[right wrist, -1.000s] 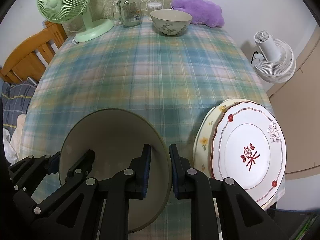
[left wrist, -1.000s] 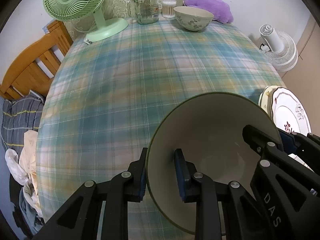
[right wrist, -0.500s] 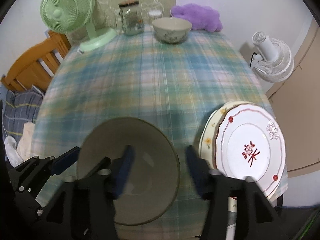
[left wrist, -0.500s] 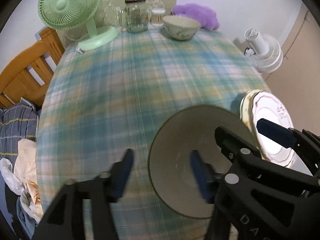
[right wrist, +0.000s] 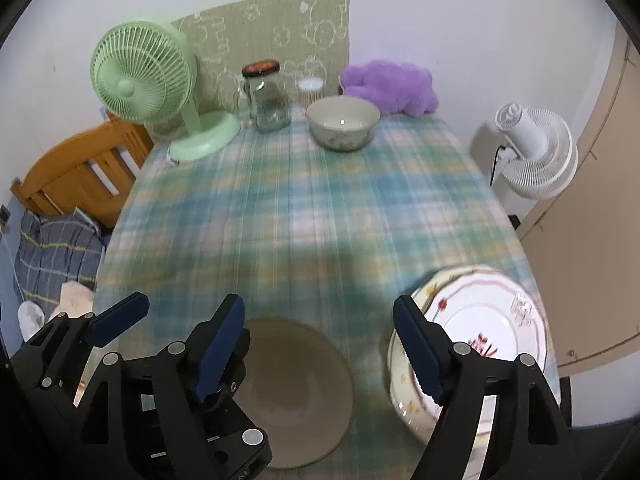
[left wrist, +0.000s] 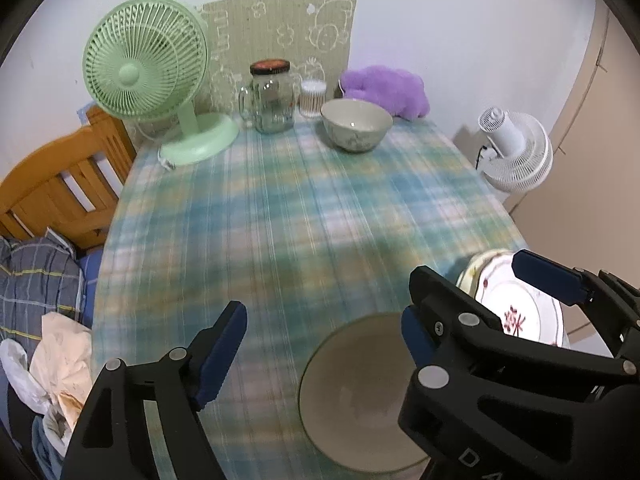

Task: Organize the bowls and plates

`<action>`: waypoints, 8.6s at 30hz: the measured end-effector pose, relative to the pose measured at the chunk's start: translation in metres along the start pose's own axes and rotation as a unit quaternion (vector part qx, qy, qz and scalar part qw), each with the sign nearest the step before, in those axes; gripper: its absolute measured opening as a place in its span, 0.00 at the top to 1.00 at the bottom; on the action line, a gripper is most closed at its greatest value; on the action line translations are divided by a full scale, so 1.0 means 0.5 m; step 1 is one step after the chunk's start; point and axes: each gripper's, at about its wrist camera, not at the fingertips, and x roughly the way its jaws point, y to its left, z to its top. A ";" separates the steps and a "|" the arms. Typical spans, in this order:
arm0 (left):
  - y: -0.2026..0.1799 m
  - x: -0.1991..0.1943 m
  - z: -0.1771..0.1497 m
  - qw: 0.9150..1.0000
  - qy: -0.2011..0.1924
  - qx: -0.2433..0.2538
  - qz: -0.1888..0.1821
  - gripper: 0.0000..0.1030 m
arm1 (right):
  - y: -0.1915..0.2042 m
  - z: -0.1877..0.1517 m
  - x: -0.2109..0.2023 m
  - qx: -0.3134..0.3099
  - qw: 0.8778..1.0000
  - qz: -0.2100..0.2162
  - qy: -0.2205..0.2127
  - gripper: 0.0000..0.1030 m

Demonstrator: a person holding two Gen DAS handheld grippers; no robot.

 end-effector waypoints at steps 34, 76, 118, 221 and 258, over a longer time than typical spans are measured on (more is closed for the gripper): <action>-0.146 0.123 0.267 0.982 -0.051 -0.113 0.145 0.20 | -0.183 0.314 0.130 -0.110 0.989 0.081 -0.047 0.22; -0.075 0.520 0.465 0.980 0.018 -0.104 0.166 0.64 | -0.199 0.521 0.549 -0.074 0.993 0.091 0.014 0.57; -0.119 0.303 0.422 0.982 -0.023 -0.094 0.162 0.81 | -0.216 0.485 0.362 -0.073 0.994 0.073 -0.031 0.81; 0.004 0.052 -0.135 0.998 0.057 -0.024 -0.002 0.39 | 0.001 -0.116 0.057 -0.022 0.998 -0.020 0.050 0.42; -0.015 0.132 -0.127 0.989 0.118 -0.080 0.031 0.23 | -0.054 -0.098 0.207 0.001 0.978 0.154 0.142 0.53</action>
